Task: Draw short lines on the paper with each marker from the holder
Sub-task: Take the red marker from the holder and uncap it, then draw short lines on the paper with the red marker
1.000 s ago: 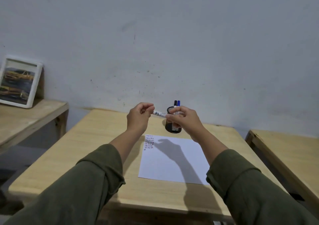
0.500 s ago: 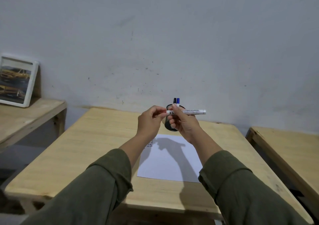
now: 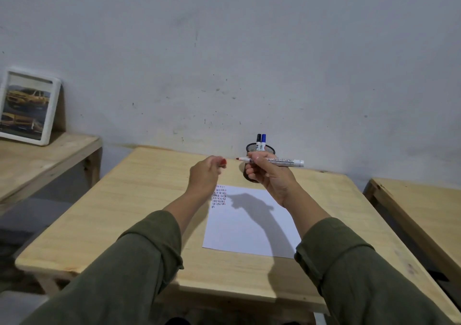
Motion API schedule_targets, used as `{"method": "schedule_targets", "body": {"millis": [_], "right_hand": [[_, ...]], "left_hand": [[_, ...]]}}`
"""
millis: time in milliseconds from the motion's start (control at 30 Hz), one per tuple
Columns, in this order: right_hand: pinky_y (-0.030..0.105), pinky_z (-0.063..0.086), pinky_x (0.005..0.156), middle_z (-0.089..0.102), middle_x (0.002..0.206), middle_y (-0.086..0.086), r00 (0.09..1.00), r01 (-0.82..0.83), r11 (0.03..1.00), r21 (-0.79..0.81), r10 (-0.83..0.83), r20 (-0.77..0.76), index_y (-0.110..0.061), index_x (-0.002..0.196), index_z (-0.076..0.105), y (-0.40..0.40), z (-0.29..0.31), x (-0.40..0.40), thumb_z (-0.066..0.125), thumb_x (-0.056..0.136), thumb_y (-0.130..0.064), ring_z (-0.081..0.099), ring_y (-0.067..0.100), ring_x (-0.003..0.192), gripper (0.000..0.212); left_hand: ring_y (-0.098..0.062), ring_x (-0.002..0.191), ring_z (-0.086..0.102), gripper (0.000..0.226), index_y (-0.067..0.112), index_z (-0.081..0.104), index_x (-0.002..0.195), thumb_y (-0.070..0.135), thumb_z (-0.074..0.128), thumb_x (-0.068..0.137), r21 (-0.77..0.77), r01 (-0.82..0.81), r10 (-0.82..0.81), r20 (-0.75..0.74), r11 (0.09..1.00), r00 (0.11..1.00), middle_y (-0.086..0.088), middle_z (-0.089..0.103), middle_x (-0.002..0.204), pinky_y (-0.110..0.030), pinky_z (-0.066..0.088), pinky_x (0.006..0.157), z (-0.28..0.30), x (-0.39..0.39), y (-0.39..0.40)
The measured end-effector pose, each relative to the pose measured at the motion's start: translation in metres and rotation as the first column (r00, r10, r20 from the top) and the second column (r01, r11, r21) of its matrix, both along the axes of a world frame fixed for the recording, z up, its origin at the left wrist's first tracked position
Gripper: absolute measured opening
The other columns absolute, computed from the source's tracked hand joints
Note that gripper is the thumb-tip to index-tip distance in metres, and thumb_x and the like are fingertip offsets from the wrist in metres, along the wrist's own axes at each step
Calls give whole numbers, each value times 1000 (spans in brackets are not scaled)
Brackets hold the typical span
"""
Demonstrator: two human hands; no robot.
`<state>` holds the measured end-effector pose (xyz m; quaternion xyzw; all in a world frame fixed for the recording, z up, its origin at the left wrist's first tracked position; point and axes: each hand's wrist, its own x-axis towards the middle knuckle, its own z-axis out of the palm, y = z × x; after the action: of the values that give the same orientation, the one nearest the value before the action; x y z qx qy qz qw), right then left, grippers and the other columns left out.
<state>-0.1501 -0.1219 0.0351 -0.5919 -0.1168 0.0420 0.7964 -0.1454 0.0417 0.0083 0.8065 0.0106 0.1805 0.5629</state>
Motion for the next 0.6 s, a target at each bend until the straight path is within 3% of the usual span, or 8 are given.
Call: {"method": "schedule_targets", "body": {"millis": [100,233,300,367,500,600], "right_hand": [[18,51,56,57,72,10,998,57,998,24,-57,-2,-5,95,62,-7,-1,1,50,94,-4,59,10,54,12],[19,49,52,59,69,10,995,81,997,-1,-81,-67,-4,107,61,-2,-16,2,48,94,-6,56,14,54,18],[19,49,53,58,73,13,992,79,996,-37,-82,-92,2,110,61,5,-28,1,49,93,-4,56,14,54,22],[18,50,52,58,72,12,990,81,995,-61,-88,-109,0,100,64,12,-38,-1,51,91,-3,56,12,53,16],[19,50,52,58,67,11,980,95,990,-100,-111,-166,-5,88,67,24,-55,-4,57,90,-12,54,14,53,12],[19,51,53,59,68,12,974,105,985,-137,-129,-184,-7,90,68,27,-65,-2,56,91,-12,55,15,53,13]], "left_hand": [[-18,80,52,31,5,66,100,23,41,97,29,-60,62,-77,998,995,-4,60,90,-2,40,46,-13,-2,23],[-15,72,51,14,12,67,90,22,57,88,140,-122,134,-82,983,988,4,56,72,-12,38,61,-29,-4,35],[-10,64,49,5,13,65,84,17,61,85,123,-115,127,-90,986,988,2,54,72,-3,37,53,-38,-6,34],[-5,62,47,4,15,63,81,17,62,84,193,-112,131,-89,975,987,0,55,75,0,35,52,-46,-8,33],[-21,82,60,12,16,70,83,27,65,80,378,-86,153,-153,922,976,-4,66,81,-24,44,70,-62,-3,34],[-24,96,60,17,24,70,82,39,65,78,475,-74,176,-173,877,969,-2,69,92,-36,46,81,-73,-3,36]]}}
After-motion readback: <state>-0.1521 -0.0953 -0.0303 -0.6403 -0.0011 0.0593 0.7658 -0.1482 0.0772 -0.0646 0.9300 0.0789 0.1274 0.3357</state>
